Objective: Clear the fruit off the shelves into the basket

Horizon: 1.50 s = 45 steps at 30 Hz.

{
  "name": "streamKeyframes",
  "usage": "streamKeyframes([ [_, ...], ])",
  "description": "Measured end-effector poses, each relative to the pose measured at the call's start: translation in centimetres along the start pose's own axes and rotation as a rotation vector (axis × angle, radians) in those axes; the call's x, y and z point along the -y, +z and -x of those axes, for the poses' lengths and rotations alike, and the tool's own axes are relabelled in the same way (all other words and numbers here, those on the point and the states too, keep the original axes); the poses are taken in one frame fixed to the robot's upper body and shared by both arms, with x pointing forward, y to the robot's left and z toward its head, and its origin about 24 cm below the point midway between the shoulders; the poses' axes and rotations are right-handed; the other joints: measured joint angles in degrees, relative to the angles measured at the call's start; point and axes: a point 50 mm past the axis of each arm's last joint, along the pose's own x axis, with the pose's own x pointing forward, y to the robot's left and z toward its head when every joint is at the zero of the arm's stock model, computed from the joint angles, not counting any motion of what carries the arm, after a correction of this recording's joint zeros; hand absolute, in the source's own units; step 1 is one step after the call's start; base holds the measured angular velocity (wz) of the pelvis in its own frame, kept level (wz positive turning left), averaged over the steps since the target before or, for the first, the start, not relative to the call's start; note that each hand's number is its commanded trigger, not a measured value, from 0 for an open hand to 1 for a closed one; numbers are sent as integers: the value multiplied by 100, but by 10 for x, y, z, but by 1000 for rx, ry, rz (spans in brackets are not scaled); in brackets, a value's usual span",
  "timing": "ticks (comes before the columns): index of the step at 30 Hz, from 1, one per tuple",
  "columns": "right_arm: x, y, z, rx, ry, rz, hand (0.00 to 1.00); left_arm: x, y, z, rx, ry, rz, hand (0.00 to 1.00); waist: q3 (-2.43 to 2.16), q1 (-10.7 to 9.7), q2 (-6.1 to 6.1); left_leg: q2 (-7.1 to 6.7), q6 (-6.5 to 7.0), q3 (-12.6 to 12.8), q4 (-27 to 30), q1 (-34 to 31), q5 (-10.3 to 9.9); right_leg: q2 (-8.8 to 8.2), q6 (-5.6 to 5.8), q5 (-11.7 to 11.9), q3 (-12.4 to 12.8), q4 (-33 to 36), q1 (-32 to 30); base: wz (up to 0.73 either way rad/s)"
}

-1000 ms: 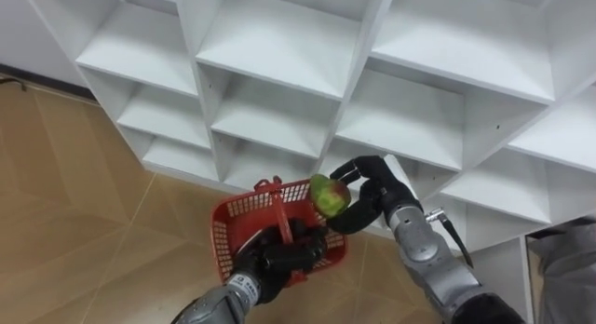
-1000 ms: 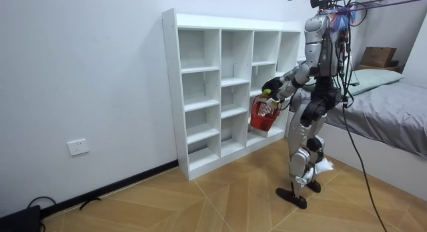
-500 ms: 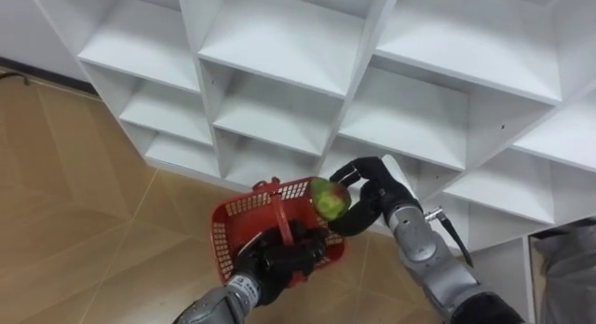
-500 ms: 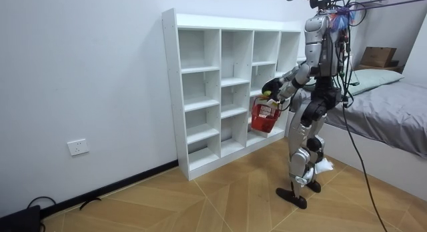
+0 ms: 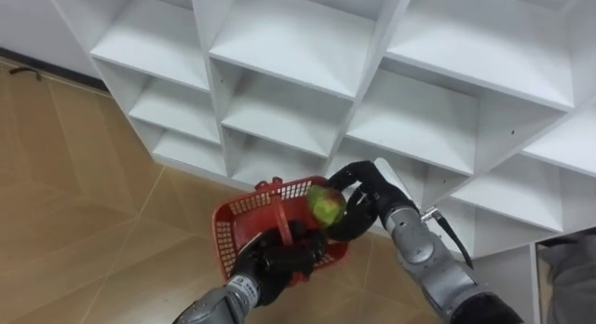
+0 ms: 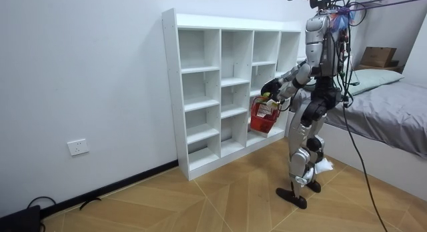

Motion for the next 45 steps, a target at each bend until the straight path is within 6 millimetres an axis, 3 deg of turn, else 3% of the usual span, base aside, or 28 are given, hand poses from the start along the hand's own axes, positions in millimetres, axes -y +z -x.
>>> streamKeyframes([
  [22, 0, 1, 0, 3, 5, 5, 0, -1, 0, 0, -9, 0, -9, 100, -1, -9, 28, 1, 0, -4, 88, -10, 0, -6, -4, 2, 16, 83, 0, 0],
  [27, 4, 4, 0, 13, -4, -61, 0, -2, 0, 1, -10, 1, -24, 100, -4, -19, 24, -3, -1, 0, 96, 27, 4, -10, -4, 2, 45, 92, 29, 0],
  [34, 20, 13, 11, 101, -62, -80, 0, -11, 18, 7, 49, 22, -80, 100, -21, -59, 26, -7, 0, 81, 77, 177, 1, 0, -1, 0, 183, 79, 141, -5],
  [37, 16, 2, 25, 94, -74, -140, 0, -22, 14, 14, 51, 66, -83, 100, -60, -114, 78, -20, 4, 73, 54, 396, -31, 3, 10, -9, 165, -23, 395, 1],
  [42, 19, -40, 46, -38, -147, -254, 0, -48, 1, 34, 33, 192, -79, 100, -167, -244, 280, -80, 26, 75, -53, 814, -42, -48, 68, -80, 192, -19, 748, -2],
  [45, 21, -54, 53, -88, -189, -300, 0, -64, -7, 47, 20, 269, -56, 100, -182, -354, 373, -87, 30, 140, -137, 1053, -45, -53, 94, -126, 296, -37, 910, -8],
])
